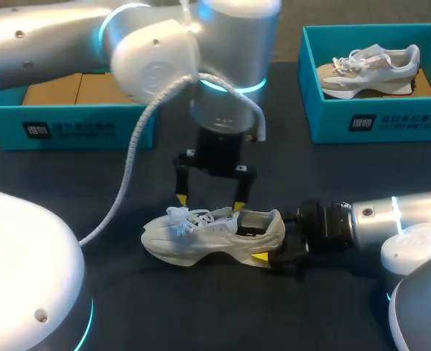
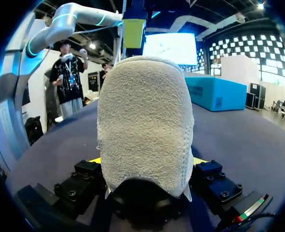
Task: Take the shoe out of the shoebox, open the shoe tongue, remove and reinsert the insole, then place the shoe into the shoebox
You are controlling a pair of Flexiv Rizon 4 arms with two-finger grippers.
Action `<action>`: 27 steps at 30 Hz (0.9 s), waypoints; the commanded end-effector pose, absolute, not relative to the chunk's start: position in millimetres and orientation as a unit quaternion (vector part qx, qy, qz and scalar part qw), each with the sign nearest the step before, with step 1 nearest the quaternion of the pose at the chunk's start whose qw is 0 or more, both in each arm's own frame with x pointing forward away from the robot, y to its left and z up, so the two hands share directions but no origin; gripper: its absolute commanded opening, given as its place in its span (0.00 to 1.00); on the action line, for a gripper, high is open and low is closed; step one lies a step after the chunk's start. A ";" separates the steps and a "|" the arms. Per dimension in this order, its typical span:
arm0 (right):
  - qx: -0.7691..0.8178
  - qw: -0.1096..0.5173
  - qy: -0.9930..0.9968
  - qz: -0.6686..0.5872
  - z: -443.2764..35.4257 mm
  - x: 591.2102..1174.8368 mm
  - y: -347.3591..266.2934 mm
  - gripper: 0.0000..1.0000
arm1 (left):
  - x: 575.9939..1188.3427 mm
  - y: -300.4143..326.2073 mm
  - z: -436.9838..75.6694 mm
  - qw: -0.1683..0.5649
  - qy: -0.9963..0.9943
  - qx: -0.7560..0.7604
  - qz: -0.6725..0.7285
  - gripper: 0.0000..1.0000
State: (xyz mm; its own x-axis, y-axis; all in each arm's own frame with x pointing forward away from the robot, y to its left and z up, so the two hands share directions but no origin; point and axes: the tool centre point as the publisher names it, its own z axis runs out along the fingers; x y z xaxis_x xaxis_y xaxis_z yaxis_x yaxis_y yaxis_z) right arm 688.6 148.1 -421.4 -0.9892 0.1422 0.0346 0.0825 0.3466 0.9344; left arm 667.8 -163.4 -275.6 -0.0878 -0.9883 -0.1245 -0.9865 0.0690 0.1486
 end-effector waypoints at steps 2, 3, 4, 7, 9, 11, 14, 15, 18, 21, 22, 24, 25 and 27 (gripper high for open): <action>0.069 0.025 0.822 0.564 -419.7 687.9 149.6 0.00 | 673.1 -186.8 -291.5 -0.009 -0.730 0.671 -0.128 1.00; 0.069 0.025 0.822 0.564 -419.7 687.9 149.6 0.00 | 673.7 -187.8 -293.6 -0.010 -0.730 0.671 -0.131 1.00; 0.069 0.025 0.822 0.564 -419.7 687.9 149.6 0.00 | 675.0 -188.9 -295.7 -0.011 -0.729 0.672 -0.134 1.00; 0.069 0.025 0.822 0.564 -419.7 687.9 149.6 0.00 | 678.6 -192.1 -301.4 -0.012 -0.725 0.673 -0.144 1.00; 0.069 0.025 0.822 0.564 -419.7 687.9 149.6 0.00 | 680.3 -194.1 -305.2 -0.012 -0.723 0.674 -0.151 1.00; 0.069 0.025 0.822 0.564 -419.7 687.9 149.6 0.00 | 681.7 -196.4 -310.0 -0.009 -0.723 0.672 -0.161 1.00; 0.069 0.025 0.822 0.564 -419.7 687.9 149.6 0.00 | 682.1 -198.1 -316.9 -0.013 -0.722 0.670 -0.171 1.00; 0.069 0.025 0.822 0.564 -419.7 687.9 149.6 0.00 | 682.0 -197.7 -318.1 -0.012 -0.723 0.669 -0.174 1.00; 0.069 0.025 0.822 0.564 -419.7 687.9 149.6 0.00 | 681.0 -195.4 -321.6 -0.014 -0.722 0.668 -0.180 1.00; 0.069 0.025 0.822 0.564 -419.7 687.9 149.6 0.00 | 679.1 -194.2 -326.7 -0.020 -0.722 0.665 -0.188 1.00; 0.069 0.025 0.822 0.564 -419.7 687.9 149.6 0.00 | 678.8 -193.8 -328.5 -0.023 -0.721 0.665 -0.191 1.00; 0.069 0.025 0.822 0.564 -419.7 687.9 149.6 0.00 | 678.7 -192.4 -331.0 -0.022 -0.721 0.664 -0.197 1.00; 0.069 0.025 0.822 0.564 -419.7 687.9 149.6 0.00 | 678.4 -191.6 -332.6 -0.025 -0.721 0.664 -0.199 1.00; 0.069 0.025 0.822 0.564 -419.7 687.9 149.6 0.00 | 678.6 -190.0 -335.0 -0.026 -0.720 0.663 -0.204 1.00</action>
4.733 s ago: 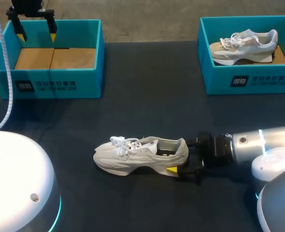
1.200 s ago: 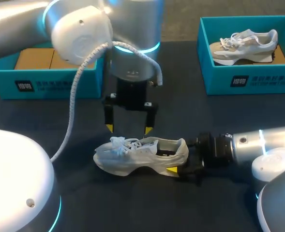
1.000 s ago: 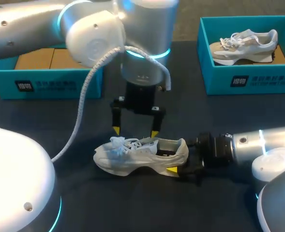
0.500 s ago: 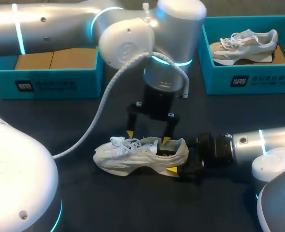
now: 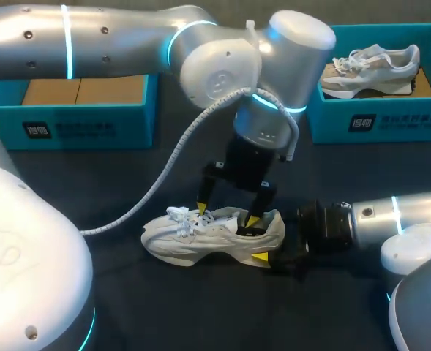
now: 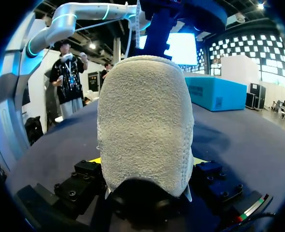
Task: Take the shoe out of the shoebox, open the shoe tongue, remove and reinsert the insole, then place the shoe into the shoebox
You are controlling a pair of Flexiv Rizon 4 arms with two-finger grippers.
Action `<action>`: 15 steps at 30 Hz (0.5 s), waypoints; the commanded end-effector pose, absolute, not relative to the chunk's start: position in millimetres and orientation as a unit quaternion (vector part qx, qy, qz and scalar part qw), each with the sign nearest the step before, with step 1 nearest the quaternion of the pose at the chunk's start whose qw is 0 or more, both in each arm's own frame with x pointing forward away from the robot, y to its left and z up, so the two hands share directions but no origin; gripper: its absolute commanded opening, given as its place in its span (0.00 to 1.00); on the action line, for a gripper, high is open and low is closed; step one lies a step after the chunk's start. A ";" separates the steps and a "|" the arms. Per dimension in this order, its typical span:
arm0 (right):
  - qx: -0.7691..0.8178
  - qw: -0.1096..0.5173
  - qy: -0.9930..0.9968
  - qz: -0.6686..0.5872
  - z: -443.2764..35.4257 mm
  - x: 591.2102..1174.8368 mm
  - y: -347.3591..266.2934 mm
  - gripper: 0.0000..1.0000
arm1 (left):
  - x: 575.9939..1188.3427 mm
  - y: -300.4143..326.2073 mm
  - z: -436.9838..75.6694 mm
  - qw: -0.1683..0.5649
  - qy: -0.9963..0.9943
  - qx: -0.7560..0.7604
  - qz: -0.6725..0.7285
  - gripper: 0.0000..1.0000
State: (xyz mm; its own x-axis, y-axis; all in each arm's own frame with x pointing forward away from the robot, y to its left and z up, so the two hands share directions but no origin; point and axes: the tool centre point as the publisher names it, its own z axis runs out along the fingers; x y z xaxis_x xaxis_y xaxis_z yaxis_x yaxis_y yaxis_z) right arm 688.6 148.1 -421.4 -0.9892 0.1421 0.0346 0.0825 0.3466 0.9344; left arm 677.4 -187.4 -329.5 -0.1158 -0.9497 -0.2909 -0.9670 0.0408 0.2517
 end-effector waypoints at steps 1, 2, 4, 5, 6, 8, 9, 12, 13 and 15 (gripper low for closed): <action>0.069 0.025 0.822 0.564 -419.7 687.9 149.6 0.00 | 679.0 -189.0 -336.1 0.026 0.719 -0.664 0.206 1.00; 0.069 0.025 0.822 0.564 -419.7 687.9 149.6 0.00 | 679.4 -188.2 -337.0 0.027 0.718 -0.664 0.207 1.00; 0.069 0.025 0.822 0.564 -419.7 687.9 149.6 0.00 | 680.1 -186.4 -338.8 0.026 0.716 -0.665 0.211 1.00; 0.069 0.025 0.822 0.564 -419.7 687.9 149.6 0.00 | 680.3 -185.7 -339.9 0.026 0.715 -0.665 0.212 1.00; 0.069 0.025 0.822 0.564 -419.7 687.9 149.6 0.00 | 680.3 -184.9 -340.8 0.025 0.715 -0.665 0.216 1.00; 0.069 0.025 0.822 0.564 -419.7 687.9 149.6 0.00 | 680.4 -184.0 -343.1 0.026 0.713 -0.665 0.219 1.00; 0.069 0.025 0.822 0.564 -419.7 687.9 149.6 0.00 | 680.4 -183.6 -343.7 0.026 0.712 -0.665 0.221 1.00; 0.069 0.025 0.822 0.564 -419.7 687.9 149.6 0.00 | 681.4 -182.0 -345.0 0.024 0.709 -0.668 0.227 1.00; 0.069 0.025 0.822 0.564 -419.7 687.9 149.6 0.00 | 681.9 -181.3 -345.0 0.022 0.707 -0.668 0.229 1.00; 0.069 0.025 0.822 0.564 -419.7 687.9 149.6 0.00 | 683.1 -179.8 -345.1 0.022 0.704 -0.671 0.233 1.00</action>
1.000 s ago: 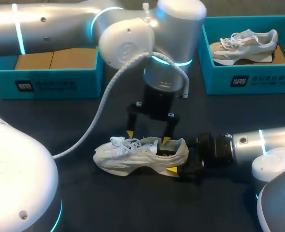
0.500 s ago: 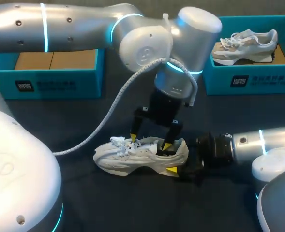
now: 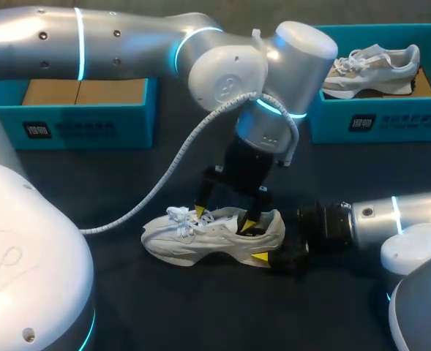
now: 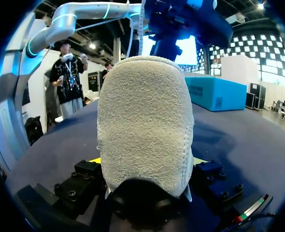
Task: Take the shoe out of the shoebox, open the shoe tongue, remove and reinsert the insole, then place the shoe into the shoebox
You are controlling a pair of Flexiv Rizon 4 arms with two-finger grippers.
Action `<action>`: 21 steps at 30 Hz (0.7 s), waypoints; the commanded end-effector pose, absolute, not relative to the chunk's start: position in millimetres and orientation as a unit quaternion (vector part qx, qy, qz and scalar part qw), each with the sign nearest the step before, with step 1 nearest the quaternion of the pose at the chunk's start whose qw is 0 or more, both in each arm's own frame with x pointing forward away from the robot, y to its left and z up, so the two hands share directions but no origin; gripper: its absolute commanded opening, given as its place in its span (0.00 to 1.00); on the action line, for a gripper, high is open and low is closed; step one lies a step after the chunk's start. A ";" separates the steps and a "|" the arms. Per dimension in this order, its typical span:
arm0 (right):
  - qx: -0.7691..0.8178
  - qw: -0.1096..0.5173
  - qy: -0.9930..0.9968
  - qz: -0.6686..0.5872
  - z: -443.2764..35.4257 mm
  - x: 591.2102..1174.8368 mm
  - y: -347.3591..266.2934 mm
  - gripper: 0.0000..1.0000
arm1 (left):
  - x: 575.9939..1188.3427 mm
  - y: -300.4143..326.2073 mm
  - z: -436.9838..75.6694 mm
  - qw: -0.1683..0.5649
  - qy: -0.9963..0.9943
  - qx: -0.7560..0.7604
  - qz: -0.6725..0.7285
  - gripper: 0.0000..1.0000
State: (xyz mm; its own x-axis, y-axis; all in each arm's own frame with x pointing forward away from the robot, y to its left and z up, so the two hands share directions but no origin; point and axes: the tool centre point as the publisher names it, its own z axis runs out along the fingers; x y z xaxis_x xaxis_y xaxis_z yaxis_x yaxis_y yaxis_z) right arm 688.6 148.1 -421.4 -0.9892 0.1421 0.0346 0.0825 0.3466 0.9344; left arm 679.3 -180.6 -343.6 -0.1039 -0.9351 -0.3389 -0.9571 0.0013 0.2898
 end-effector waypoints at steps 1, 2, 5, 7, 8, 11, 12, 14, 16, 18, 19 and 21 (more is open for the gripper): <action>0.069 0.025 0.822 0.564 -419.7 687.9 149.6 0.00 | 683.6 -178.9 -345.3 0.021 0.703 -0.671 0.234 1.00; 0.069 0.025 0.822 0.564 -419.7 687.9 149.6 0.00 | 684.3 -177.8 -345.5 0.020 0.702 -0.672 0.236 1.00; 0.069 0.025 0.822 0.564 -419.7 687.9 149.6 0.00 | 686.9 -174.8 -346.6 0.014 0.696 -0.676 0.241 1.00; 0.069 0.025 0.822 0.564 -419.7 687.9 149.6 0.00 | 687.8 -172.8 -346.4 0.011 0.695 -0.678 0.241 0.98; 0.069 0.025 0.822 0.564 -419.7 687.9 149.6 0.00 | 687.9 -171.9 -346.3 0.010 0.694 -0.678 0.241 0.98; 0.069 0.025 0.822 0.564 -419.7 687.9 149.6 0.00 | 684.9 -169.1 -344.2 0.007 0.695 -0.677 0.241 0.98; 0.069 0.025 0.822 0.564 -419.7 687.9 149.6 0.00 | 683.5 -168.6 -343.1 0.006 0.697 -0.675 0.240 0.96; 0.069 0.025 0.822 0.564 -419.7 687.9 149.6 0.00 | 680.7 -167.4 -340.1 0.005 0.701 -0.673 0.236 0.95; 0.069 0.025 0.822 0.564 -419.7 687.9 149.6 0.00 | 678.8 -166.0 -337.6 0.006 0.703 -0.672 0.233 0.94; 0.069 0.025 0.822 0.564 -419.7 687.9 149.6 0.00 | 677.5 -164.6 -335.4 0.004 0.705 -0.671 0.230 0.91; 0.069 0.025 0.822 0.564 -419.7 687.9 149.6 0.00 | 676.8 -163.9 -334.5 0.004 0.705 -0.671 0.229 0.90; 0.069 0.025 0.822 0.564 -419.7 687.9 149.6 0.00 | 674.9 -162.6 -332.7 0.005 0.706 -0.671 0.225 0.87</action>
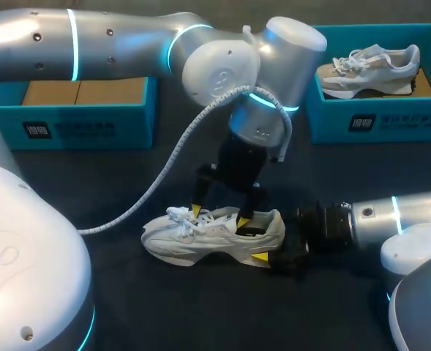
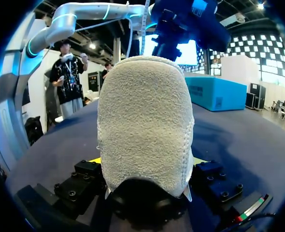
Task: Take the shoe out of the shoebox, open the shoe tongue, remove and reinsert the insole, then place the shoe into the shoebox
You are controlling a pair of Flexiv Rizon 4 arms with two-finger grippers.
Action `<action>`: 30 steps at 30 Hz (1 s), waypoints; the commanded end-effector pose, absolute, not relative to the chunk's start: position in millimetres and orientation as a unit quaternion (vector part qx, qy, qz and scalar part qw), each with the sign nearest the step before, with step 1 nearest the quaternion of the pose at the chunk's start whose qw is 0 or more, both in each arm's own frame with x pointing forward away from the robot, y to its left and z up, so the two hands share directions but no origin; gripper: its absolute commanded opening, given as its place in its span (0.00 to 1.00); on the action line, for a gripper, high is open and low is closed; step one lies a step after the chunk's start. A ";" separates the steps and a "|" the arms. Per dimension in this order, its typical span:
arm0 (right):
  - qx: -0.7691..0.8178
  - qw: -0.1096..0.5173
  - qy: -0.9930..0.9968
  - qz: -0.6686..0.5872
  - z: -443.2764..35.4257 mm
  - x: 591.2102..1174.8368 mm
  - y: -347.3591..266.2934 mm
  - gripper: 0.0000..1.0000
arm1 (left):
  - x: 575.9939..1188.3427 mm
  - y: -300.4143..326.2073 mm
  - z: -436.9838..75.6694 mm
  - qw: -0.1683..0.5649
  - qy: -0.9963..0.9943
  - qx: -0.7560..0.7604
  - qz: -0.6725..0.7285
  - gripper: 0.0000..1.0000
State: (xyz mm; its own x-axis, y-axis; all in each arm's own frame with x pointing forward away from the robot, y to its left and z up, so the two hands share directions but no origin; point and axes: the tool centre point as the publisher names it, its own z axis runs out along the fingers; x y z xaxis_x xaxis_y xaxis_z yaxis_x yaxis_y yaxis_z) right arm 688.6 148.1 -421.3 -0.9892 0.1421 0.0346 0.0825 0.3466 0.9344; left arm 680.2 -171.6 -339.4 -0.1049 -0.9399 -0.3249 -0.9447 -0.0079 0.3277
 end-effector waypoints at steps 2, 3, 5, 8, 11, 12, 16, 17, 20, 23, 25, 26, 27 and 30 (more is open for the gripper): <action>0.069 0.025 0.822 0.564 -419.7 687.9 149.6 0.00 | 674.0 -161.7 -331.6 0.004 0.707 -0.671 0.224 0.84; 0.069 0.025 0.822 0.564 -419.7 687.9 149.6 0.00 | 673.5 -160.9 -330.6 0.004 0.707 -0.671 0.222 0.80; 0.069 0.025 0.822 0.564 -419.7 687.9 149.6 0.00 | 673.0 -159.5 -328.9 0.004 0.707 -0.672 0.219 0.75; 0.069 0.025 0.822 0.564 -419.7 687.9 149.6 0.00 | 671.7 -157.5 -325.5 0.001 0.710 -0.672 0.212 0.69; 0.069 0.025 0.822 0.564 -419.7 687.9 149.6 0.00 | 669.9 -156.9 -322.2 -0.001 0.713 -0.671 0.202 0.68; 0.069 0.025 0.822 0.564 -419.7 687.9 149.6 0.00 | 669.2 -157.2 -321.3 0.000 0.714 -0.671 0.200 0.68; 0.069 0.025 0.822 0.564 -419.7 687.9 149.6 0.00 | 664.1 -161.1 -318.4 0.009 0.717 -0.671 0.188 0.62; 0.069 0.025 0.822 0.564 -419.7 687.9 149.6 0.00 | 662.2 -162.5 -317.8 0.016 0.718 -0.671 0.185 0.58; 0.069 0.025 0.822 0.564 -419.7 687.9 149.6 0.00 | 657.6 -166.7 -317.9 0.039 0.717 -0.674 0.174 0.57; 0.069 0.025 0.822 0.564 -419.7 687.9 149.6 0.00 | 654.1 -170.9 -318.9 0.053 0.718 -0.673 0.171 0.57; 0.069 0.025 0.822 0.564 -419.7 687.9 149.6 0.00 | 652.7 -172.9 -319.8 0.062 0.717 -0.673 0.169 0.55; 0.069 0.025 0.822 0.564 -419.7 687.9 149.6 0.00 | 652.2 -173.6 -320.4 0.063 0.718 -0.673 0.169 0.53; 0.069 0.025 0.822 0.564 -419.7 687.9 149.6 0.00 | 652.4 -174.5 -321.1 0.069 0.716 -0.673 0.169 0.53; 0.069 0.025 0.822 0.564 -419.7 687.9 149.6 0.00 | 652.7 -175.3 -322.9 0.078 0.713 -0.676 0.167 0.47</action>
